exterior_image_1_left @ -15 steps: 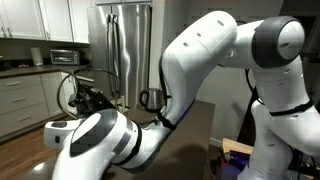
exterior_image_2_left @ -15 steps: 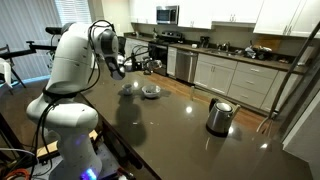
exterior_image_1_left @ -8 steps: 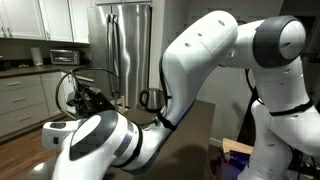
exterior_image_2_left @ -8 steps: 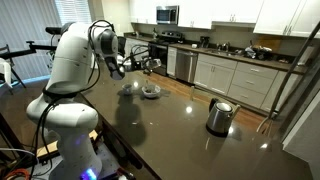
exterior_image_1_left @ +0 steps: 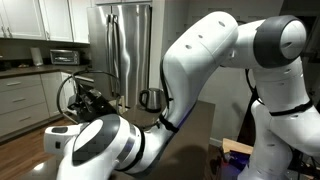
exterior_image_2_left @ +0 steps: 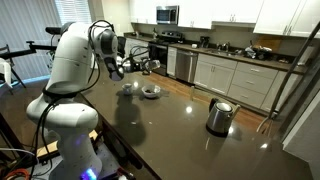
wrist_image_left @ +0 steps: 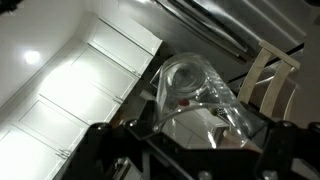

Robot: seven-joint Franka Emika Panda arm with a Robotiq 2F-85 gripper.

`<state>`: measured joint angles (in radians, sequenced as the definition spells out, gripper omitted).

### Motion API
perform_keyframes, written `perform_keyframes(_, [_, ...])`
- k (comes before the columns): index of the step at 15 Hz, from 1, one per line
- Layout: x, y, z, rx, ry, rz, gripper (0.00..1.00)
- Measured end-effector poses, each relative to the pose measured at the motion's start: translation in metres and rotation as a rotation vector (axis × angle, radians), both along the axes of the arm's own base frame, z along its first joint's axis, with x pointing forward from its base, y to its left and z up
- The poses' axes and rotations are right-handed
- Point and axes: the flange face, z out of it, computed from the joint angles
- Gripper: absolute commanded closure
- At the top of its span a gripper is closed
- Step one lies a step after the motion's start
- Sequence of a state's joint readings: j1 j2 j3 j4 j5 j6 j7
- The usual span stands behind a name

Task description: Pour the contents in the cup into the bowl

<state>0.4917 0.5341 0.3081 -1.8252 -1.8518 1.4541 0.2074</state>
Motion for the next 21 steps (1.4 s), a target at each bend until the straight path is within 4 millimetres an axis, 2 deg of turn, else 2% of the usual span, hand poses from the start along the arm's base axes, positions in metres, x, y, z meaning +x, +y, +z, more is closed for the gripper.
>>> perform_keyframes(4, [0.000, 0.000, 0.000, 0.000, 0.000, 0.000, 0.20])
perform_keyframes(5, [0.000, 0.000, 0.000, 0.000, 0.000, 0.000, 0.45])
perform_keyframes(14, [0.000, -0.001, -0.014, 0.030, 0.057, -0.015, 0.45])
perform_keyframes(21, [0.022, -0.017, -0.012, 0.196, 0.225, -0.095, 0.45])
